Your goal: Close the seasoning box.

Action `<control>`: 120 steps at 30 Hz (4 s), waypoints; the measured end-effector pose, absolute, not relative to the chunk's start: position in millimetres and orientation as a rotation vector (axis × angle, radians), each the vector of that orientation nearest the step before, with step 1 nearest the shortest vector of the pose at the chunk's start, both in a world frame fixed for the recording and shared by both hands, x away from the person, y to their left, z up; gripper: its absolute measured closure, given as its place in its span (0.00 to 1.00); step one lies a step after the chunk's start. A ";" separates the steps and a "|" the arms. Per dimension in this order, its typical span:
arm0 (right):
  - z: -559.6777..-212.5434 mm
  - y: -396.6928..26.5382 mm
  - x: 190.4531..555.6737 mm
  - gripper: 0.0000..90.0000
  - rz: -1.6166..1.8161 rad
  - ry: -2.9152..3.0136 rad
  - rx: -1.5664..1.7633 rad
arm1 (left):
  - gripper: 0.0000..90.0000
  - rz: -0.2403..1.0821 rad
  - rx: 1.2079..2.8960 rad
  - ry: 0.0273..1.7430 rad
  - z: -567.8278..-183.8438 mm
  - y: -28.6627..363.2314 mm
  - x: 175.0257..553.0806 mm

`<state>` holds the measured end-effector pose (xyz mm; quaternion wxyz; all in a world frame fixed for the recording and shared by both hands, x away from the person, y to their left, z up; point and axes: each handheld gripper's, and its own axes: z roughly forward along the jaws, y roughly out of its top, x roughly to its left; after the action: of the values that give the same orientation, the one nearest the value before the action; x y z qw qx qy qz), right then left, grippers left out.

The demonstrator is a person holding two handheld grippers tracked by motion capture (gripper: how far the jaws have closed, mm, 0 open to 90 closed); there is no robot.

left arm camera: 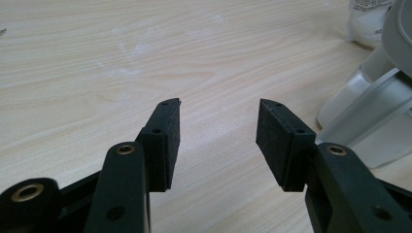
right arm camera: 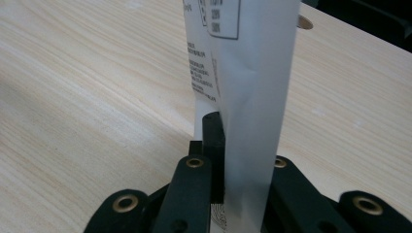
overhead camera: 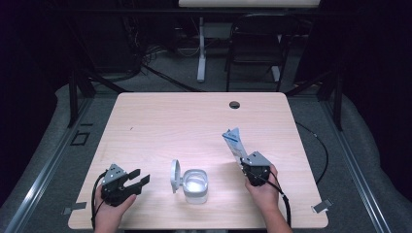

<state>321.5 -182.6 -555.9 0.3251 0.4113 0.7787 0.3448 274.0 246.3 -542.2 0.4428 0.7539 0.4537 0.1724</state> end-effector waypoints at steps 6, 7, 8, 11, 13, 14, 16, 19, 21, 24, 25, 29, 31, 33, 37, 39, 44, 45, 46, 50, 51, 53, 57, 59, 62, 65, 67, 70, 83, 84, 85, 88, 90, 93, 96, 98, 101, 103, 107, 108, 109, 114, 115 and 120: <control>-556.3 -182.3 321.5 0.96 0.900 2.044 1.073 | 0.57 0.426 1.869 1.127 -542.4 246.9 274.3; -556.4 -181.9 321.2 0.96 0.894 2.043 1.071 | 0.57 0.425 1.866 1.128 -542.6 246.8 274.3; -556.4 -181.8 321.1 0.96 0.895 2.048 1.067 | 0.57 0.424 1.865 1.129 -542.7 246.9 274.3; -556.6 -181.7 321.0 0.95 0.891 2.050 1.064 | 0.57 0.423 1.865 1.129 -542.7 246.7 274.3; -556.9 -181.7 321.3 0.95 0.892 2.045 1.073 | 0.57 0.424 1.867 1.130 -542.5 246.6 274.1; -557.1 -181.8 321.4 0.95 0.891 2.045 1.074 | 0.57 0.426 1.869 1.127 -542.4 246.7 274.1; -557.1 -182.4 321.5 0.95 0.886 2.052 1.070 | 0.57 0.426 1.868 1.129 -542.3 246.8 274.0; -557.1 -183.7 321.1 0.94 0.893 2.054 1.074 | 0.57 0.426 1.865 1.131 -542.5 247.3 274.2; -557.1 -184.7 320.7 0.94 0.892 2.054 1.074 | 0.57 0.426 1.865 1.131 -542.5 247.3 274.2; -557.3 -186.2 320.2 0.93 0.886 2.062 1.073 | 0.57 0.428 1.867 1.126 -542.4 247.1 274.3; -557.4 -186.7 320.1 0.93 0.888 2.063 1.070 | 0.57 0.427 1.867 1.130 -542.3 246.9 274.2; -557.6 -187.8 319.3 0.92 0.893 2.067 1.067 | 0.57 0.425 1.867 1.131 -542.5 246.6 274.1; -558.0 -187.9 319.0 0.92 0.890 2.068 1.067 | 0.57 0.425 1.867 1.131 -542.5 246.6 274.1; -558.0 -188.3 318.8 0.92 0.884 2.076 1.059 | 0.57 0.425 1.867 1.131 -542.5 246.8 274.2; -558.6 -188.6 318.5 0.90 0.895 2.073 1.067 | 0.57 0.426 1.865 1.130 -542.4 247.0 274.2; -559.3 -188.9 318.0 0.90 0.897 2.070 1.072 | 0.57 0.429 1.869 1.128 -542.3 247.1 274.3; -561.7 -191.0 316.4 0.87 0.914 2.067 1.081 | 0.57 0.423 1.865 1.135 -542.6 246.4 274.0; -561.7 -191.3 315.9 0.87 0.912 2.069 1.081 | 0.57 0.423 1.865 1.135 -542.5 246.3 273.9; -562.3 -191.3 315.7 0.86 0.917 2.060 1.087 | 0.57 0.425 1.867 1.131 -542.4 246.4 274.0; -562.5 -193.9 315.5 0.85 0.918 2.067 1.092 | 0.57 0.424 1.866 1.132 -542.7 246.2 274.0; -562.8 -194.2 315.2 0.85 0.923 2.067 1.095 | 0.57 0.424 1.864 1.133 -542.7 246.2 274.1; -563.1 -195.3 314.5 0.85 0.919 2.071 1.093 | 0.57 0.424 1.864 1.134 -543.0 246.3 274.4; -563.9 -197.0 312.3 0.84 0.914 2.074 1.097 | 0.57 0.426 1.868 1.130 -542.6 246.1 274.1; -564.4 -197.7 311.5 0.83 0.921 2.077 1.092 | 0.57 0.424 1.868 1.132 -542.5 246.2 273.8; -564.2 -198.2 310.4 0.82 0.921 2.078 1.096 | 0.57 0.425 1.869 1.132 -542.5 246.3 273.8; -564.1 -200.7 308.4 0.79 0.936 2.067 1.117 | 0.57 0.424 1.868 1.130 -542.7 245.9 274.0; -564.3 -203.4 307.5 0.78 0.933 2.069 1.122 | 0.57 0.425 1.871 1.129 -542.6 245.7 273.9; -565.4 -206.5 306.1 0.76 0.943 2.068 1.123 | 0.57 0.424 1.870 1.130 -542.6 245.7 273.8; -567.7 -211.9 300.0 0.70 0.988 2.061 1.139 | 0.57 0.422 1.876 1.131 -542.8 245.4 273.9; -567.2 -212.4 299.6 0.70 0.984 2.062 1.135 | 0.57 0.422 1.873 1.129 -542.8 245.4 273.9; -566.8 -212.6 299.1 0.69 0.983 2.063 1.134 | 0.57 0.422 1.875 1.128 -542.8 245.3 273.9; -566.1 -213.3 298.1 0.68 0.994 2.063 1.142 | 0.57 0.421 1.876 1.128 -543.1 245.2 274.0; -566.0 -213.5 297.3 0.68 0.993 2.063 1.143 | 0.57 0.420 1.877 1.129 -543.1 245.0 274.0; -565.6 -214.8 295.2 0.67 0.995 2.067 1.142 | 0.57 0.420 1.877 1.128 -543.0 244.9 273.9; -564.8 -217.7 293.4 0.66 0.994 2.071 1.144 | 0.57 0.419 1.877 1.131 -543.1 245.2 274.1; -564.6 -219.0 292.5 0.66 1.000 2.071 1.150 | 0.57 0.418 1.877 1.129 -543.3 244.8 274.1; -564.5 -219.5 291.0 0.65 1.002 2.068 1.146 | 0.57 0.420 1.879 1.126 -543.4 243.6 274.4; -564.1 -219.9 289.8 0.65 1.002 2.068 1.141 | 0.57 0.418 1.880 1.126 -544.0 242.8 275.0; -562.6 -220.7 287.5 0.64 1.000 2.082 1.133 | 0.57 0.416 1.887 1.126 -544.3 242.3 275.6; -562.3 -221.0 286.8 0.64 1.002 2.087 1.128 | 0.57 0.415 1.885 1.124 -544.6 242.2 275.8; -562.1 -221.0 286.3 0.63 1.005 2.087 1.126 | 0.57 0.413 1.883 1.127 -544.7 242.0 275.8; -561.1 -220.7 283.2 0.61 1.010 2.089 1.125 | 0.57 0.412 1.885 1.126 -544.9 241.1 276.1; -560.7 -220.5 282.5 0.60 1.010 2.093 1.126 | 0.57 0.412 1.886 1.125 -544.9 241.1 276.1; -558.7 -220.2 280.3 0.59 1.015 2.097 1.121 | 0.57 0.413 1.879 1.127 -544.8 242.1 276.3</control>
<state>280.3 -220.2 -558.7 0.2743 0.4169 0.7800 0.3776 276.3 242.1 -544.8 0.4402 0.7568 0.4537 0.1661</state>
